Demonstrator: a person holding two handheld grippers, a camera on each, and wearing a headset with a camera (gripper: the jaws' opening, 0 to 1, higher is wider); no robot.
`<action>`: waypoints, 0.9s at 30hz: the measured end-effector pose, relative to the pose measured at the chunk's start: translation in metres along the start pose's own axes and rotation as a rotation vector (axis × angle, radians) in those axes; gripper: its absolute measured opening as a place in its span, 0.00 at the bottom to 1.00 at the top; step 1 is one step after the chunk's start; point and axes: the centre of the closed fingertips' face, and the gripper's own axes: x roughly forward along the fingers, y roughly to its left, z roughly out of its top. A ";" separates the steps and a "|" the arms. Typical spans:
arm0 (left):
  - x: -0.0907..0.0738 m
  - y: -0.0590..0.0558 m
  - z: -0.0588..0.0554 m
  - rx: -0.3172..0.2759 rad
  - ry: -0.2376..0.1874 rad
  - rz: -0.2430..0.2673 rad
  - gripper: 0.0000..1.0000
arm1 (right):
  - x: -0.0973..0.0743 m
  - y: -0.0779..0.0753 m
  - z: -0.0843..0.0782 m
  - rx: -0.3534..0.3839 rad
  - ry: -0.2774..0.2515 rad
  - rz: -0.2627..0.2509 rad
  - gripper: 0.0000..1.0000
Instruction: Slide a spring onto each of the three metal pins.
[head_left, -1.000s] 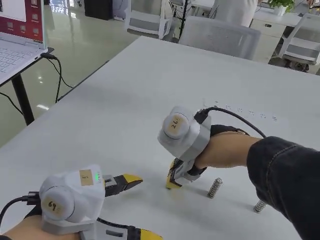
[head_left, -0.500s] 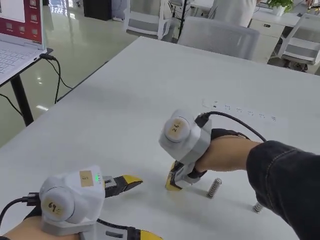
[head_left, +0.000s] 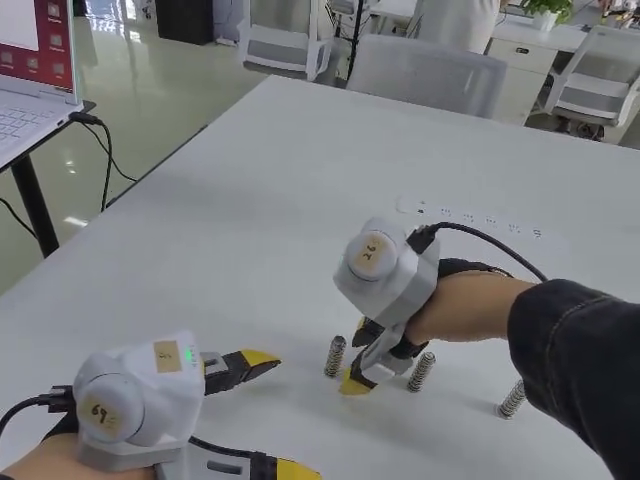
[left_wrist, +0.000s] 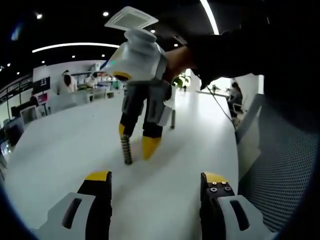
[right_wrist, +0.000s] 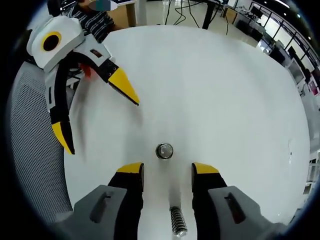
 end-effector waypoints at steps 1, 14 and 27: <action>0.000 0.000 0.000 0.001 0.000 -0.001 0.67 | 0.000 0.000 -0.001 0.003 0.000 -0.001 0.40; 0.002 -0.001 0.002 0.005 0.005 -0.005 0.68 | -0.005 -0.008 -0.017 0.056 -0.041 -0.035 0.63; 0.005 -0.003 0.001 0.001 0.009 -0.008 0.69 | -0.012 -0.019 -0.028 0.115 -0.115 -0.102 0.97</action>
